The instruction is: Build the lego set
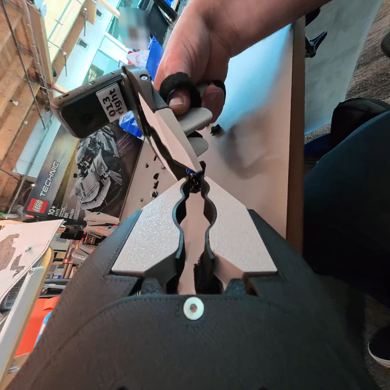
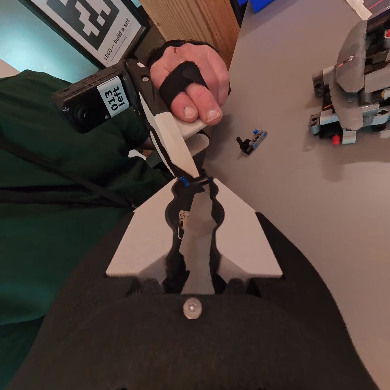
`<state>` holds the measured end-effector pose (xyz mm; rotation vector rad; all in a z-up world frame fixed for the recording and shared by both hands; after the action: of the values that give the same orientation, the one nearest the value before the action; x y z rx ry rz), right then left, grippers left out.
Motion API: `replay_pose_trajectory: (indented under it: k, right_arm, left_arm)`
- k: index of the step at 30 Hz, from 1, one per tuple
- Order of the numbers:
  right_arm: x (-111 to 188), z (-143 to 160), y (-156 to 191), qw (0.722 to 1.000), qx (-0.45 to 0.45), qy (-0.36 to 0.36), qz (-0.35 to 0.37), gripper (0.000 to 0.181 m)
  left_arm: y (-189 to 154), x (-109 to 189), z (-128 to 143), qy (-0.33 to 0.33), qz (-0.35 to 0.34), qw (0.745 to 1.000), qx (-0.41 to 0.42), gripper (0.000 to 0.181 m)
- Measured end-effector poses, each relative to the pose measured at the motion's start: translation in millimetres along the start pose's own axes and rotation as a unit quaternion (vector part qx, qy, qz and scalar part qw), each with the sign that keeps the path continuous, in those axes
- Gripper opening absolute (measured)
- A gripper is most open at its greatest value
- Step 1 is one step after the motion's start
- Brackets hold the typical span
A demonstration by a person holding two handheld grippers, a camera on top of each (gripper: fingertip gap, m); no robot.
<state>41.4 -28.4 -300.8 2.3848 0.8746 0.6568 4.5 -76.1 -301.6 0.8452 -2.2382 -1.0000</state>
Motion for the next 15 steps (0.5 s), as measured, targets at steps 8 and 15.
replay_pose_trajectory:
  k: [8, 15]
  right_arm:
    - [8, -33, -7, 0.993, 0.067, -0.065, 0.077, 0.045]
    - [30, -62, 9, 0.922, 0.255, -0.124, 0.265, 0.037]
  left_arm:
    - [29, 7, 9, -0.010, -0.063, 0.994, 0.092, 0.005]
    - [83, 28, 21, -0.122, -0.120, 0.921, 0.351, 0.004]
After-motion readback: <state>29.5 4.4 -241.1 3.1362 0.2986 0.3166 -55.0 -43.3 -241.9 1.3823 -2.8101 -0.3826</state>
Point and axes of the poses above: each gripper's, where its closed fingertips meet, x back along the fingers, z out of its underside, y = z × x across the jaws, the point moved 4 cm from there along x, back along the fingers, and after that the axes turned 8 degrees about -y, right-handed, at the moved point
